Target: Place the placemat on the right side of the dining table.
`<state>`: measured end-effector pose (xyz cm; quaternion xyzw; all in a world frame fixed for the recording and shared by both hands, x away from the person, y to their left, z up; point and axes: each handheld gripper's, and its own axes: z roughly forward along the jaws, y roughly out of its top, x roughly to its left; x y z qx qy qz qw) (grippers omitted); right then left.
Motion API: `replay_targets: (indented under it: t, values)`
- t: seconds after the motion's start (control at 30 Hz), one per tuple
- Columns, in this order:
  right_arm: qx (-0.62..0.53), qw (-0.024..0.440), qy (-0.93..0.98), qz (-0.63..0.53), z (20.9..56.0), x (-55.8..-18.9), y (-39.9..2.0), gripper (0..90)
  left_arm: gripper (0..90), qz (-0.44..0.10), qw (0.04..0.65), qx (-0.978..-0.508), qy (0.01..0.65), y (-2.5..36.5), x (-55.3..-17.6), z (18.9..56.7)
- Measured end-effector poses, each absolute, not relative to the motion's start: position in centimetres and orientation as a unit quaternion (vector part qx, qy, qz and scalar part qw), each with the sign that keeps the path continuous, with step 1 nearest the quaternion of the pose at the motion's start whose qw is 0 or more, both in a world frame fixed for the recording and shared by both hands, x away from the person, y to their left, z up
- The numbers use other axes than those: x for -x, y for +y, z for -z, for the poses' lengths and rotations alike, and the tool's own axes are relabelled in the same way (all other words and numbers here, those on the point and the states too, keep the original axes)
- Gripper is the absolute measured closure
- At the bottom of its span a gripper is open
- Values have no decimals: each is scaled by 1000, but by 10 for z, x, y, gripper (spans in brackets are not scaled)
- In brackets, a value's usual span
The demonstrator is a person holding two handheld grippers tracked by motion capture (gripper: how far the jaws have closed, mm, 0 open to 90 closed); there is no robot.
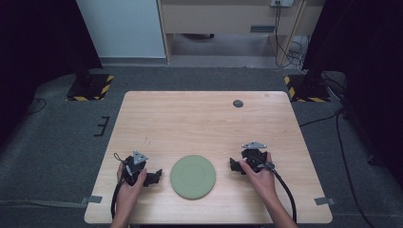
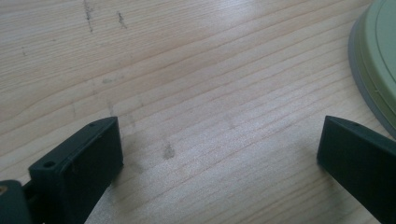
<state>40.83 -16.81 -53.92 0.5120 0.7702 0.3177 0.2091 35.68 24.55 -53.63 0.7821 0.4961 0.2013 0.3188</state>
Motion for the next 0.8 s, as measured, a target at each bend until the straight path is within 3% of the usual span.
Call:
replay_targets:
  t: [0.1,0.17,0.37,0.8]
  values:
    - [-499,193,788,-306,536,-408,-171,10,17,-202,321,-785,490,245,-356,536]
    - [-492,192,795,-297,531,-404,-174,95,24,-205,323,-786,485,244,-355,536]
    - [-445,212,803,-334,523,-382,-177,70,26,-208,334,-792,467,243,-345,534]
    - [-343,178,827,-409,518,-334,-144,55,30,-172,380,-814,405,221,-319,516]
